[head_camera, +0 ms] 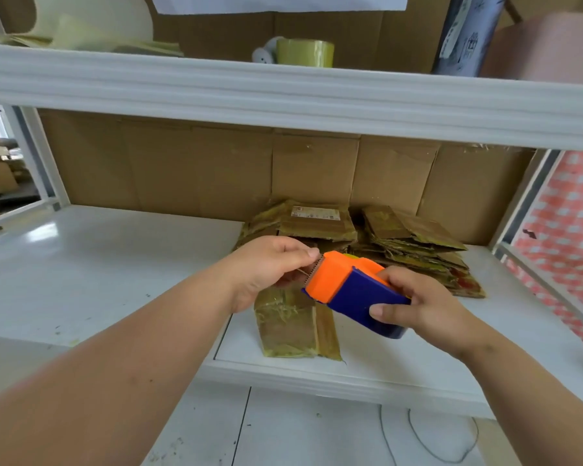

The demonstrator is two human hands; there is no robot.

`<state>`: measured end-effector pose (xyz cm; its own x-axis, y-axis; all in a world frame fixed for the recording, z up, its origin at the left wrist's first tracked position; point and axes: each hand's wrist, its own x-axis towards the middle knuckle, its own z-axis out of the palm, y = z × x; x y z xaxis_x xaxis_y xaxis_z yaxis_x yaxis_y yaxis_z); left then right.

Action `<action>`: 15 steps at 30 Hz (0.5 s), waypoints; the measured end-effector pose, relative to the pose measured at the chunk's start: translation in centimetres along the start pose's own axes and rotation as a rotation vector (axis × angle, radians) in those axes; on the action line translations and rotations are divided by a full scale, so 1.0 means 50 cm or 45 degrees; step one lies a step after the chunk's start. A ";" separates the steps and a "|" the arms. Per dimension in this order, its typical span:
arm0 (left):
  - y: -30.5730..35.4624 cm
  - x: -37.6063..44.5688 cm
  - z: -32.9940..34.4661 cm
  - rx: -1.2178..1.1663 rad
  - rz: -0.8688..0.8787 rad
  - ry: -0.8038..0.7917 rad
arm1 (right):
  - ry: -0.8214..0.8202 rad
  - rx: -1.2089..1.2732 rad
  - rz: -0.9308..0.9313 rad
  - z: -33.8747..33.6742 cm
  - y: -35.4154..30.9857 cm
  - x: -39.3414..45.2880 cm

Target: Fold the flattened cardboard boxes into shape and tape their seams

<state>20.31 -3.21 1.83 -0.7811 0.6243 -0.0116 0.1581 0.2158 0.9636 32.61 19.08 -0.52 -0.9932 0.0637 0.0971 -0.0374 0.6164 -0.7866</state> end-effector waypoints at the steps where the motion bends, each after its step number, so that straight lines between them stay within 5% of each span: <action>1: 0.001 -0.003 -0.001 -0.011 -0.015 -0.004 | 0.000 0.023 0.000 -0.001 -0.003 -0.004; 15: 0.022 -0.033 0.008 0.008 -0.022 0.162 | 0.334 -0.222 0.018 0.002 -0.095 -0.006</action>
<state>22.02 -3.71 2.82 -0.8539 0.5204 0.0062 0.1474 0.2304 0.9619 33.08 16.08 3.12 -0.9303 0.2596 0.2590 0.0181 0.7380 -0.6746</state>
